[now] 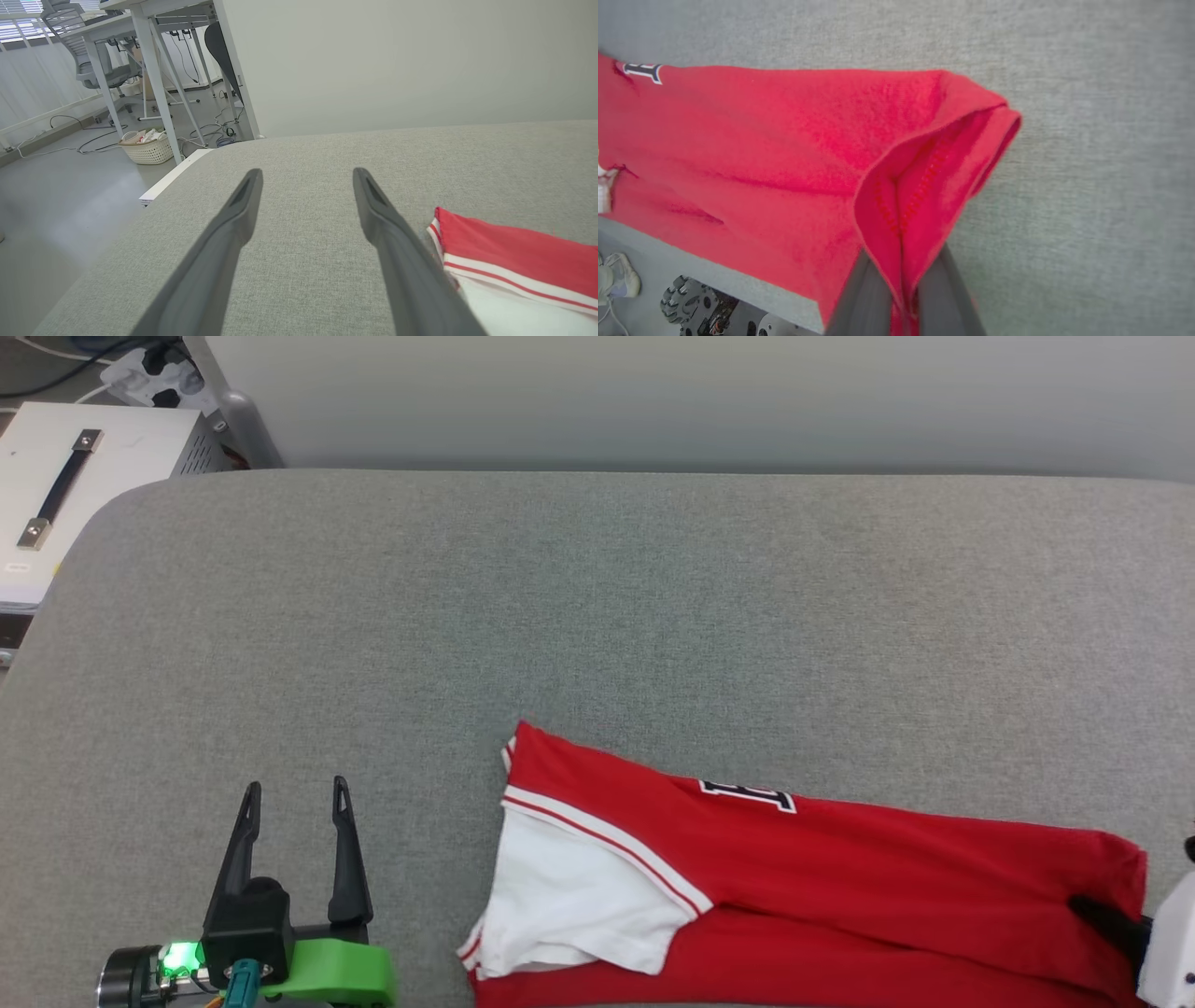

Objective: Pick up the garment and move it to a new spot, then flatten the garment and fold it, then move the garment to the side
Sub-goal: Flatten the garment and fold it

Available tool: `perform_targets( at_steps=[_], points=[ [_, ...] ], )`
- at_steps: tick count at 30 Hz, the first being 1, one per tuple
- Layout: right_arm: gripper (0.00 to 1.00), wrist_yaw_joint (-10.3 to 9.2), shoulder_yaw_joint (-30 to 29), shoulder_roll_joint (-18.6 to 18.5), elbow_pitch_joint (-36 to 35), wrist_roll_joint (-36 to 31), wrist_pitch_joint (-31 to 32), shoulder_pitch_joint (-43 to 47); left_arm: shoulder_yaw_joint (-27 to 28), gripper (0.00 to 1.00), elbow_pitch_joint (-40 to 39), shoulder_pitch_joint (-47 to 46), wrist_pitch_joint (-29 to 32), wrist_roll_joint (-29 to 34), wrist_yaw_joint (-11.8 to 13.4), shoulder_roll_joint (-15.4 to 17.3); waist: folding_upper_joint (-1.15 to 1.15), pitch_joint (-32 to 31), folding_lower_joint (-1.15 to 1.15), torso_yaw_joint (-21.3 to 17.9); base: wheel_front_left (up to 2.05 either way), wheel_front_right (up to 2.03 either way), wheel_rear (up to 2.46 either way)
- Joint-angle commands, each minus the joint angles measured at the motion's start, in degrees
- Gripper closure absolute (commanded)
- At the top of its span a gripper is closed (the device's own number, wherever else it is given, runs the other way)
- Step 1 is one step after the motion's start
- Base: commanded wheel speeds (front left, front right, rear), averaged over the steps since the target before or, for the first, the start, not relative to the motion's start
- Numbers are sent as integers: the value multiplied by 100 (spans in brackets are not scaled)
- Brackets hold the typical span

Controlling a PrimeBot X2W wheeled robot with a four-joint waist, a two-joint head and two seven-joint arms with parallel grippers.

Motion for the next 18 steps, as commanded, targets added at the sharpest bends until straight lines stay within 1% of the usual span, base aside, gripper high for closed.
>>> perform_targets(
  at_steps=[1, 6, 9, 11, 13, 15, 18],
  points=[
    [100, -8, -96, -91, 126, 64, -48, -87, 50, 0, 8, 92, -32, 45, -49, -45, 0, -41, 0, -17, 0, 0, 0],
    [100, -8, -293, -362, 614, -93, -77, -110, 161, 0, 32, 175, -32, 130, -182, -119, 0, -133, 0, -31, 0, 0, 0],
    [100, -8, -381, -425, 558, 28, -92, -68, 201, 0, 64, 196, -32, 172, -256, -146, 0, -179, 0, -28, 0, 0, 0],
    [100, -8, -391, -455, 351, 139, -66, 4, 232, 0, 77, 210, -32, 197, -293, -164, 0, -209, 0, -36, 0, 0, 0],
    [100, -8, -381, -462, 2, 341, 21, 112, 252, 0, 85, 224, -32, 223, -328, -183, 0, -239, 0, -41, 0, 0, 0],
    [100, -8, -366, -499, -466, 545, 136, 233, 272, 0, 92, 244, -32, 241, -361, -201, 0, -265, 0, -50, 0, 0, 0],
    [100, -8, -348, -577, -1208, 679, 237, 348, 302, 0, 101, 256, -32, 266, -402, -230, 0, -268, 0, -56, 0, 0, 0]
  ],
)
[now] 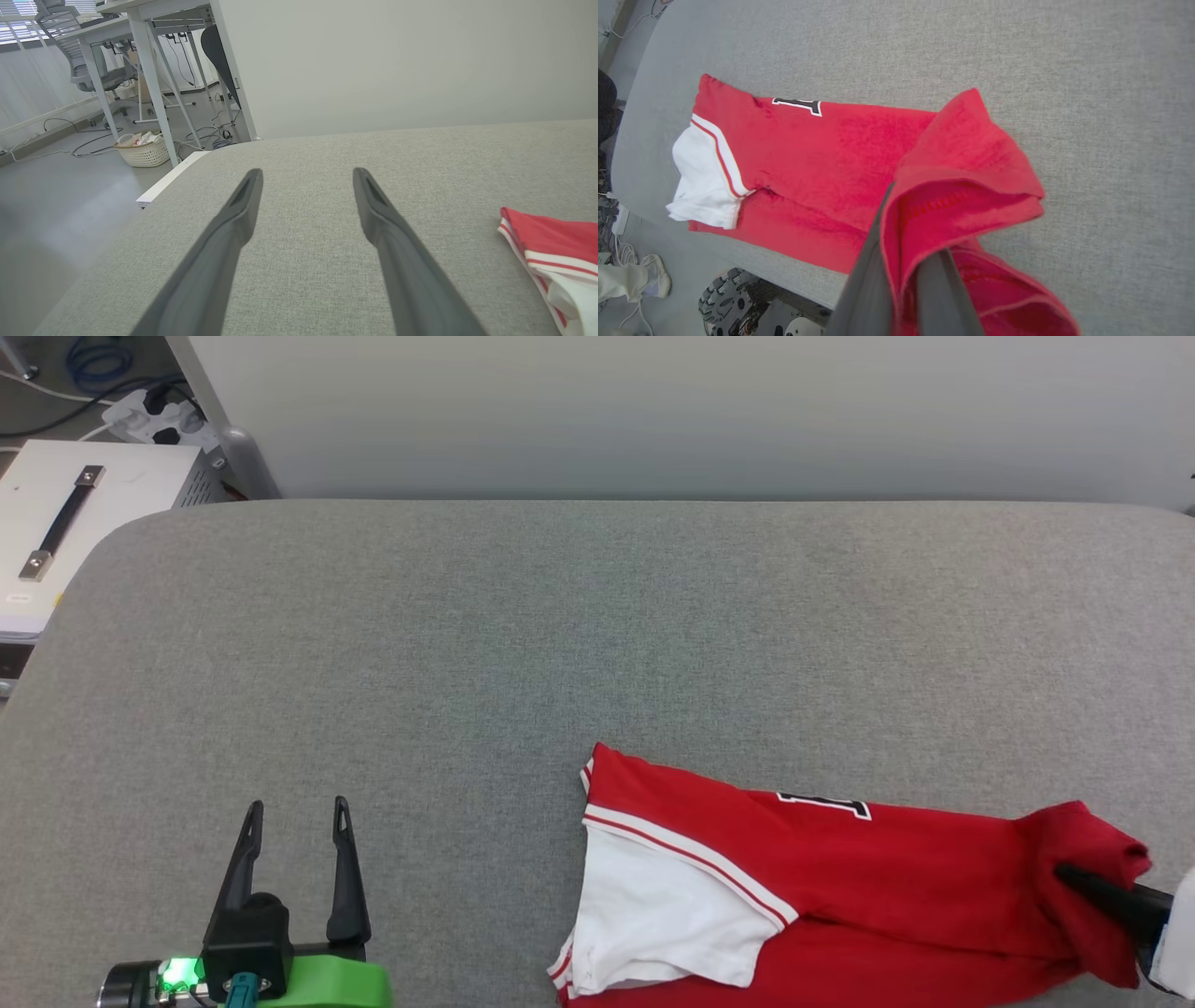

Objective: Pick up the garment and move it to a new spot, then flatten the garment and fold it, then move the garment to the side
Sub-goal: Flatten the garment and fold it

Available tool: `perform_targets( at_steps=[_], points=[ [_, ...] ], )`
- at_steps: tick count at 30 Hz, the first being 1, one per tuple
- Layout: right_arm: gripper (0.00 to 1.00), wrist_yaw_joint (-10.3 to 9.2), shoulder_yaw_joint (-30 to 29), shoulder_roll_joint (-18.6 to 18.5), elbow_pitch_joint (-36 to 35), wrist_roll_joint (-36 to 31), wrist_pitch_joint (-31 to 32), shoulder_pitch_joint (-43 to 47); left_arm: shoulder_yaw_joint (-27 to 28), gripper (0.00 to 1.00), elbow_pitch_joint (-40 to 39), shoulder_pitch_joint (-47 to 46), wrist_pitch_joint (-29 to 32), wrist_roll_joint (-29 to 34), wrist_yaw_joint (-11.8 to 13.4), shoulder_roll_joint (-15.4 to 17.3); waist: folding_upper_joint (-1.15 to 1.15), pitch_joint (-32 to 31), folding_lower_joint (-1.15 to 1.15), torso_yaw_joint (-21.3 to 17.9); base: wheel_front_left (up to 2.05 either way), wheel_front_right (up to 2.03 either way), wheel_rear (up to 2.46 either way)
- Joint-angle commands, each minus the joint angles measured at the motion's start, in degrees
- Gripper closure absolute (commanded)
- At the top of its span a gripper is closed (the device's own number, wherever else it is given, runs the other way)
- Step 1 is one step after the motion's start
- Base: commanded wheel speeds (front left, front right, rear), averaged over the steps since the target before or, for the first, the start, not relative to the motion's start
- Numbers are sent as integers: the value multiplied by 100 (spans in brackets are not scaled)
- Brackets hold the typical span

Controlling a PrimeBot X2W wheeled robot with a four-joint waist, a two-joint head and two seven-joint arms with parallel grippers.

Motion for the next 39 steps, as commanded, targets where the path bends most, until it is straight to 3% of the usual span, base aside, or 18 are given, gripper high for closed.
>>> perform_targets(
  at_steps=[1, 7, 14, 25, 39],
  points=[
    [100, -4, 20, -26, -276, 23, 61, 37, 16, 0, 21, 74, -34, 64, -45, -43, 0, 10, 0, 7, 0, 0, 0],
    [100, -4, 306, 249, -1233, -159, 443, -251, -59, 0, 71, -64, -34, 145, -125, -126, 0, 113, 0, 114, 0, 0, 0],
    [100, -4, 912, 962, -1371, -553, 1038, -1031, -134, 0, 127, -249, -34, 200, -181, -177, 0, 282, 0, 293, 0, 0, 0],
    [100, -4, 1625, 2092, -413, -1037, 1175, -2118, -211, 0, 197, -475, -34, 233, -171, -240, 0, 515, 0, 570, 0, 0, 0],
    [100, -4, 2393, 2924, 1157, -1780, 821, -2803, -270, 0, 241, -656, -34, 238, -126, -310, 0, 760, 0, 624, 0, 0, 0]
  ],
)
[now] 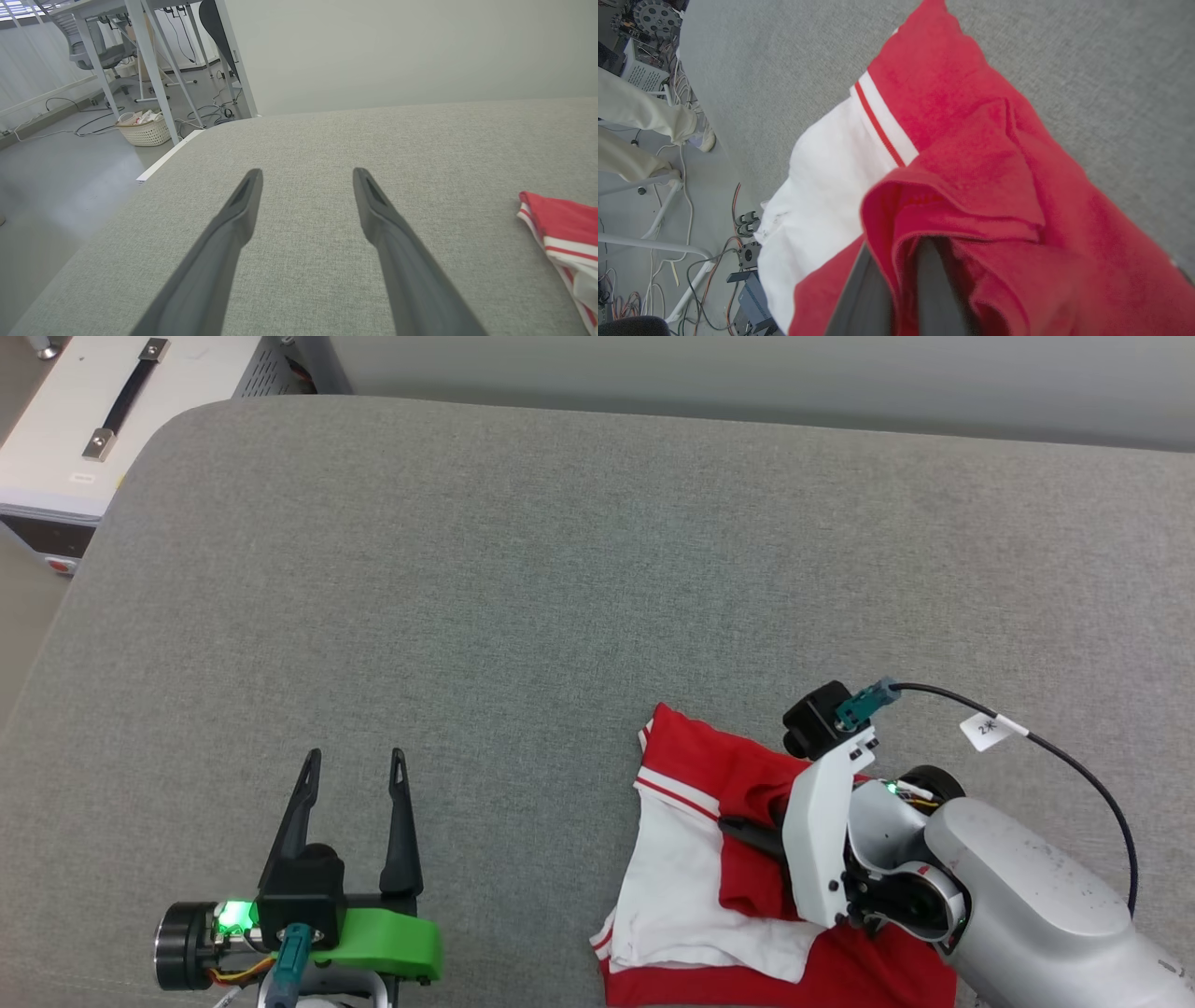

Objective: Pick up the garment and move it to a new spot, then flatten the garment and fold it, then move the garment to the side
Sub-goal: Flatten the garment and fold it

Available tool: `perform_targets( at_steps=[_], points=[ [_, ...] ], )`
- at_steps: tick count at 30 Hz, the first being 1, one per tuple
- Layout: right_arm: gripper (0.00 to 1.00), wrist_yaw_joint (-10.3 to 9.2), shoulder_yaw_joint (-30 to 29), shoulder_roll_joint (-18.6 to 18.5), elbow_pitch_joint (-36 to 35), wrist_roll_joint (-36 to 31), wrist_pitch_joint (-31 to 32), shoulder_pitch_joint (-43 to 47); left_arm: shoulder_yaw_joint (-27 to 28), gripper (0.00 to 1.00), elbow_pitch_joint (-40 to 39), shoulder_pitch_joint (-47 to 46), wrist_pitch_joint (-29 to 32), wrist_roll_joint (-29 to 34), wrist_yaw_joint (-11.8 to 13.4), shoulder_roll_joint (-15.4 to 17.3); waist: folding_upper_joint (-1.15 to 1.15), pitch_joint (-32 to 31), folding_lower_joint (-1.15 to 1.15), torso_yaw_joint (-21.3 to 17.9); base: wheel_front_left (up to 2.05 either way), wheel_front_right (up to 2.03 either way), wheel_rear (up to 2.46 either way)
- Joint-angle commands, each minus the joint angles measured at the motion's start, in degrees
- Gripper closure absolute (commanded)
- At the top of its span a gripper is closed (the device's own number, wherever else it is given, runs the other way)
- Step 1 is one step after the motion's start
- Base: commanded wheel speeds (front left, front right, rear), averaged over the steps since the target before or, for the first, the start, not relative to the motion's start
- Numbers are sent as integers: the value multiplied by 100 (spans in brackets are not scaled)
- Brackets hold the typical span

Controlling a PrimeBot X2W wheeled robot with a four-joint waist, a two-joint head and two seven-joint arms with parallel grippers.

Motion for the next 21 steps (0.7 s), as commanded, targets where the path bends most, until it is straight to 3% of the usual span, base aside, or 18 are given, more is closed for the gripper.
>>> perform_targets(
  at_steps=[1, 2, 3, 4, 5, 8, 13, 21],
  points=[
    [100, -3, 64, 62, 77, -50, -80, -94, -10, 0, 16, -95, -33, 44, 29, -24, 0, 1, 0, -16, 0, 0, 0],
    [81, -3, 127, 70, 105, -96, -130, -121, -14, 0, 29, -102, -33, 44, 28, -26, 0, -9, 0, -22, 0, 0, 0],
    [55, -3, 182, 63, 89, -135, -189, -143, -14, 0, 39, -103, -33, 44, 29, -27, 0, -25, 0, -31, 0, 0, 0],
    [0, -3, 226, 49, 42, -143, -271, -149, -6, 0, 51, -93, -33, 42, 34, -24, 0, -55, 0, -52, 0, 0, 0],
    [0, -3, 302, -201, -328, -267, -702, -137, 46, 0, 90, -9, -33, 22, 30, 17, 0, -215, 0, -162, 0, 0, 0],
    [0, -3, 194, -482, -667, -402, -1047, -49, 102, 0, 95, 55, -33, 2, 22, 50, 0, -350, 0, -269, 0, 0, 0],
    [0, -3, -467, -875, -1054, -943, -1885, 218, 156, 0, 78, 174, -33, 2, -13, 105, 0, -559, 0, -498, 0, 0, 0],
    [0, -3, -2022, -670, -829, -2518, -3514, 985, 198, 0, 87, 305, -33, 13, -56, 160, 0, -809, 0, -823, 0, 0, 0]
  ],
)
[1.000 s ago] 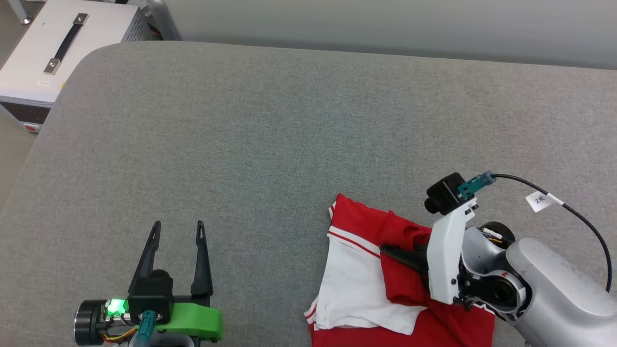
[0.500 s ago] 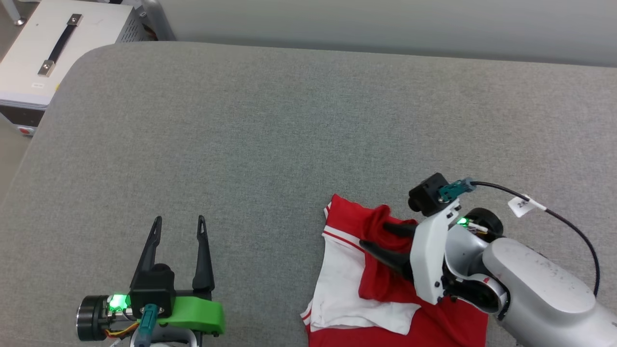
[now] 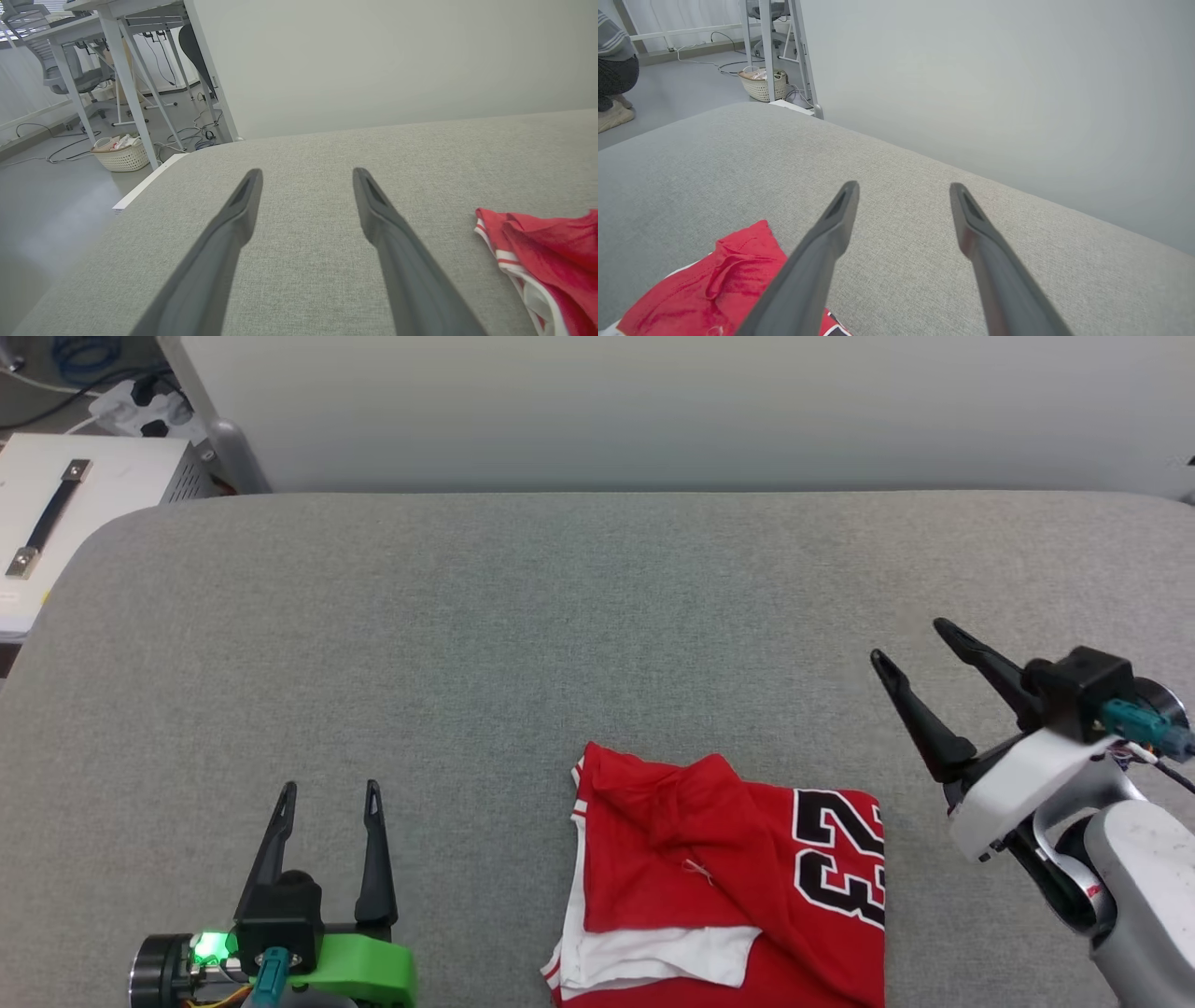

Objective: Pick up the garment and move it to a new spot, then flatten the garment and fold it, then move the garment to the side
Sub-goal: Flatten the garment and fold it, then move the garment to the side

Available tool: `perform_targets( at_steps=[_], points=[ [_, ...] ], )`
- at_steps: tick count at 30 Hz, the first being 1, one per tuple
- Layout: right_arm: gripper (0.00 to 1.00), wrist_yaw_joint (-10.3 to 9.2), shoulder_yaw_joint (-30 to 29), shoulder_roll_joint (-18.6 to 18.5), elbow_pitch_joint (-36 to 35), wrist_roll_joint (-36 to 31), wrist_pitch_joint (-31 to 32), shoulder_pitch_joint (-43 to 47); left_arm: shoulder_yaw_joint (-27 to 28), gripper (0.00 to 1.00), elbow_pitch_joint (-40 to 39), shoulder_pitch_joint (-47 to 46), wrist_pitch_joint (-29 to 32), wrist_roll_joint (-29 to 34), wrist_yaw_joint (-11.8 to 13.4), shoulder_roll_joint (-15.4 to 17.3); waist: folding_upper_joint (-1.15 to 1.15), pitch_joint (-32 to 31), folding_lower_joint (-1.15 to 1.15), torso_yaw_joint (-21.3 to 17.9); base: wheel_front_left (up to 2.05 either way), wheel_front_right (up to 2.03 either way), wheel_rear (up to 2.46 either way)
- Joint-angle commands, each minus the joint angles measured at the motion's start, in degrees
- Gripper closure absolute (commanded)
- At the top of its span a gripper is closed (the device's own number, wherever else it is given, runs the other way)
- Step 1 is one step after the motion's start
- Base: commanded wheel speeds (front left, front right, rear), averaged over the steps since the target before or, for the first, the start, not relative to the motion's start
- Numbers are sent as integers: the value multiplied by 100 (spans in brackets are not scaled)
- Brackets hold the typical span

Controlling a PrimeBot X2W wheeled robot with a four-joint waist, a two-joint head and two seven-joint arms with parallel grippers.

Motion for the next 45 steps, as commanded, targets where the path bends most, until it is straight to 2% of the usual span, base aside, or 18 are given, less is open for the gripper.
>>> perform_targets(
  at_steps=[1, 5, 11, 15, 18, 25, 30, 37, 45],
  points=[
    [0, -3, -228, 129, 18, -247, -231, 203, 13, 0, 12, 69, -33, 17, -26, 48, 0, -168, 0, -174, 0, 0, 0],
    [0, -3, -1003, 480, -29, -909, -707, 665, 31, 0, 31, 137, -33, 26, -16, 63, 0, -285, 0, -290, 0, 0, 0],
    [0, -3, -1900, 1046, -563, -1951, -960, 1431, 46, 0, 14, 234, -33, 37, 13, 79, 0, -431, 0, -395, 0, 0, 0],
    [0, -3, -2316, 1475, -1106, -2222, -974, 1917, 50, 0, -22, 277, -33, -28, -35, 67, 0, -471, 0, -415, 0, 0, 0],
    [0, -3, -2500, 1741, -1450, -2310, -975, 2239, 46, 0, -85, 302, -33, -118, -162, 59, 0, -480, 0, -410, 0, 0, 0],
    [0, -3, -2900, 2287, -1811, -2366, -976, 2824, 60, 0, -164, 341, -33, -168, -345, 28, 0, -477, 0, -357, 0, 0, 0],
    [0, -3, -3045, 2443, -1904, -2390, -977, 3072, 84, 0, -179, 341, -33, -184, -432, -2, 0, -453, 0, -343, 0, 0, 0],
    [0, -3, -3012, 2470, -1893, -2417, -977, 3136, 122, 0, -157, 354, -33, -159, -484, -40, 0, -436, 0, -339, 0, 0, 0],
    [0, -3, -2847, 2216, -1755, -2480, -977, 2866, 170, 0, -103, 341, -33, -127, -487, -87, 0, -430, 0, -316, 0, 0, 0]
  ],
)
